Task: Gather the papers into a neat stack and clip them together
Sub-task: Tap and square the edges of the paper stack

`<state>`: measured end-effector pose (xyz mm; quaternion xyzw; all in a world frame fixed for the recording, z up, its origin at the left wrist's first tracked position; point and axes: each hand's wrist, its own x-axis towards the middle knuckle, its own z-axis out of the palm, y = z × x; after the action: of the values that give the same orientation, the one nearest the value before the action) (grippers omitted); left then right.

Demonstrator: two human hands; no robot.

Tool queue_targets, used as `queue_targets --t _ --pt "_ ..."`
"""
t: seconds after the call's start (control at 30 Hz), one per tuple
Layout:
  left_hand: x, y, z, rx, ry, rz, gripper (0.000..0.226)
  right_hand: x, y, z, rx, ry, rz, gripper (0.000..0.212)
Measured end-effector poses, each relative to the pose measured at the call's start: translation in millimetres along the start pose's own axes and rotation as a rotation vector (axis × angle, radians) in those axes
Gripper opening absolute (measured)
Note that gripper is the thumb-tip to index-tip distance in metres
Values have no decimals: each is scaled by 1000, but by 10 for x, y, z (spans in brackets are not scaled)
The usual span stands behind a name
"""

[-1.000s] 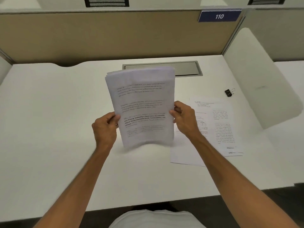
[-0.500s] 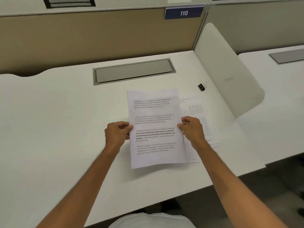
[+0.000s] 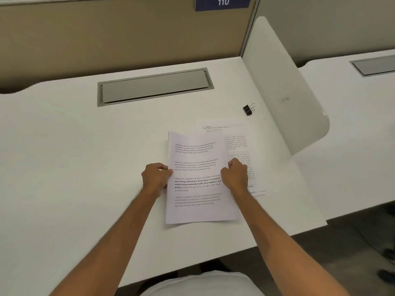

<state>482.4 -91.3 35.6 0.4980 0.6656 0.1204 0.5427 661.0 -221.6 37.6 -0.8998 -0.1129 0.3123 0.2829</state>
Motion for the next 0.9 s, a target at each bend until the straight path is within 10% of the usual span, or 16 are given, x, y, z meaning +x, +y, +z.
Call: queue_targets --t 0.7,0.9 --pt "-173 134 223 -177 -66 80 9 533 175 -680 560 -326 -130 23" --pt "-165 388 616 -164 -23 92 34 784 158 -884 416 -179 -174 20"
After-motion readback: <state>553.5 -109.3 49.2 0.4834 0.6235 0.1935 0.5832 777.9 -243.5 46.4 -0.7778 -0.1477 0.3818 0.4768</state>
